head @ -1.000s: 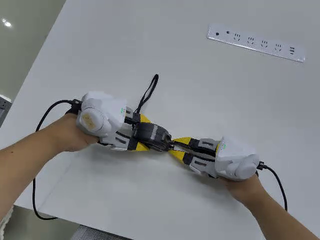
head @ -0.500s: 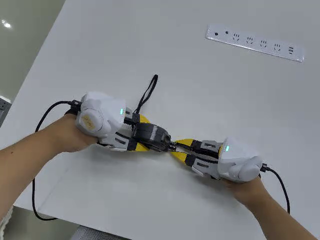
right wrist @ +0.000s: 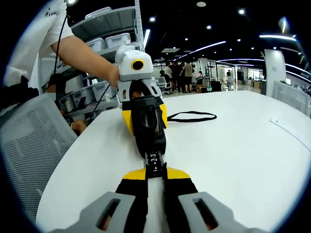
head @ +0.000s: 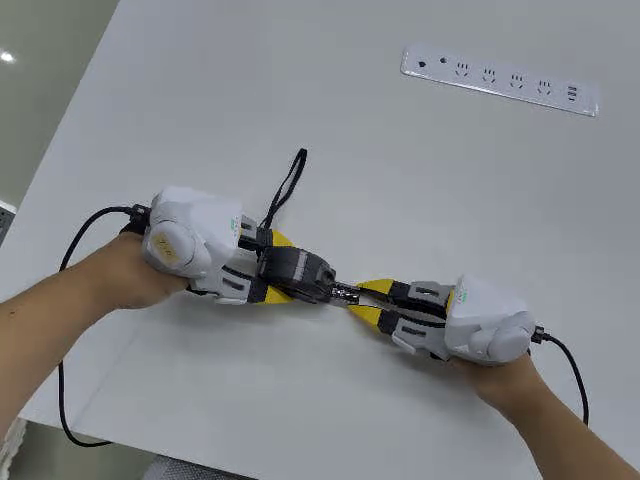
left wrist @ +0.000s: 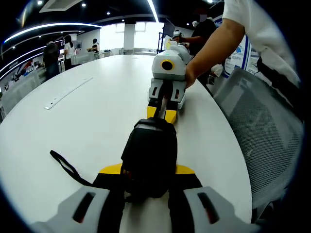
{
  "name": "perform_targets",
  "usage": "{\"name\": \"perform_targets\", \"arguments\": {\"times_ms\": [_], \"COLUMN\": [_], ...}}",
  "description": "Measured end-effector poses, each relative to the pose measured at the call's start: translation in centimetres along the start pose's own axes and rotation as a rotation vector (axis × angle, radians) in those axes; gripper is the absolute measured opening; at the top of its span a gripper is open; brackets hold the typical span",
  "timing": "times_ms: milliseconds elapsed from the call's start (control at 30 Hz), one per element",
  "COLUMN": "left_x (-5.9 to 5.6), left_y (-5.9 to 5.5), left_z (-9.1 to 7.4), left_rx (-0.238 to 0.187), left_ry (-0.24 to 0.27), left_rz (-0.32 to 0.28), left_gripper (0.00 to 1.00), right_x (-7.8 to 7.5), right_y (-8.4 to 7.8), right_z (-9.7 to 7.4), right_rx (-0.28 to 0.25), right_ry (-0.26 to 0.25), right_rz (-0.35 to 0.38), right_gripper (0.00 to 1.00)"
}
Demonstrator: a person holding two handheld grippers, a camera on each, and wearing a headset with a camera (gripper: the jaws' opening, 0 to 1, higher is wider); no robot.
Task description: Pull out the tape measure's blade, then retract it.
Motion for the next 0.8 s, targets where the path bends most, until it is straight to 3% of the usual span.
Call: {"name": "perform_targets", "arguments": {"times_ms": [800], "left_x": [0.2], "left_y": [0.0], "left_z": [0.0], "left_rx": [-0.001], "left_ry": [0.002], "left_rz": [-0.001], "left_gripper": [0.31], "right_x": [-0.2], "right_y": [-1.0], "right_z": [-2.7], "right_rx": [0.002], "right_ry": [-0.029], "right_rz": [0.030], "right_gripper": [0.09]}}
Point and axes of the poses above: the centre of the closed fingertips' face, and the gripper's own axes: z roughly forward along the fingers, x roughly to its left, y roughly out of its top, the point moved 9 cm from there along -z, roughly backward along the fingers, and after that the axes turned 3 degrees about -y, right-handed, at the moved point
